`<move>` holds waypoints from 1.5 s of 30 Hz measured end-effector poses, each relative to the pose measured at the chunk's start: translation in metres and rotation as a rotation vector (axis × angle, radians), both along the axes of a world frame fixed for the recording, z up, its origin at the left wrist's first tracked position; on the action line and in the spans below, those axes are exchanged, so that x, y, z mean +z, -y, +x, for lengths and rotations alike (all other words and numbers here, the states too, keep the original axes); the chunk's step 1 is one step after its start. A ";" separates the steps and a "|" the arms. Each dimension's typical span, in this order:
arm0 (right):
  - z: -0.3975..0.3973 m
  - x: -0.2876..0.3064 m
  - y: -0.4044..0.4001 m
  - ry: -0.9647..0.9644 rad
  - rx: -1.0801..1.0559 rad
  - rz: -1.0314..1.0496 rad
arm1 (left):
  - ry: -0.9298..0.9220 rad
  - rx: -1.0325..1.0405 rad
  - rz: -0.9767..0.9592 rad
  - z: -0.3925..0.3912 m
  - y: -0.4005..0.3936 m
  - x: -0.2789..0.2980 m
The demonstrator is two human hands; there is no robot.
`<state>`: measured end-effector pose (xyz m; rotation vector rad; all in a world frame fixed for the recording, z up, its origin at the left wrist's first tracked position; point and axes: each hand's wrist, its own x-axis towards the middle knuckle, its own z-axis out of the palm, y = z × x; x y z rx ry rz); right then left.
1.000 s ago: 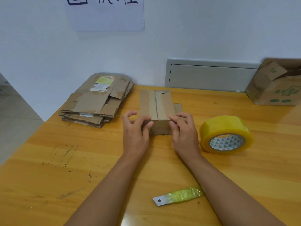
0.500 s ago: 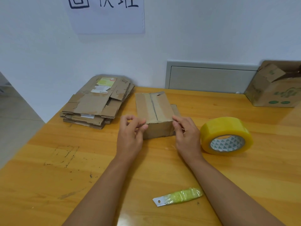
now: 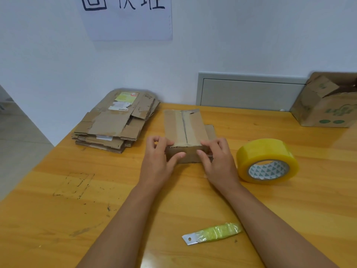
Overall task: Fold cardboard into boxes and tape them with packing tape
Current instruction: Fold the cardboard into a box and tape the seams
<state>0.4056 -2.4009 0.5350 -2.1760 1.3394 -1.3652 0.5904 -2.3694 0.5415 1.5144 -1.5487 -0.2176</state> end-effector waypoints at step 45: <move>0.009 0.003 -0.007 -0.250 -0.107 0.177 | 0.172 0.085 0.272 0.011 0.065 0.056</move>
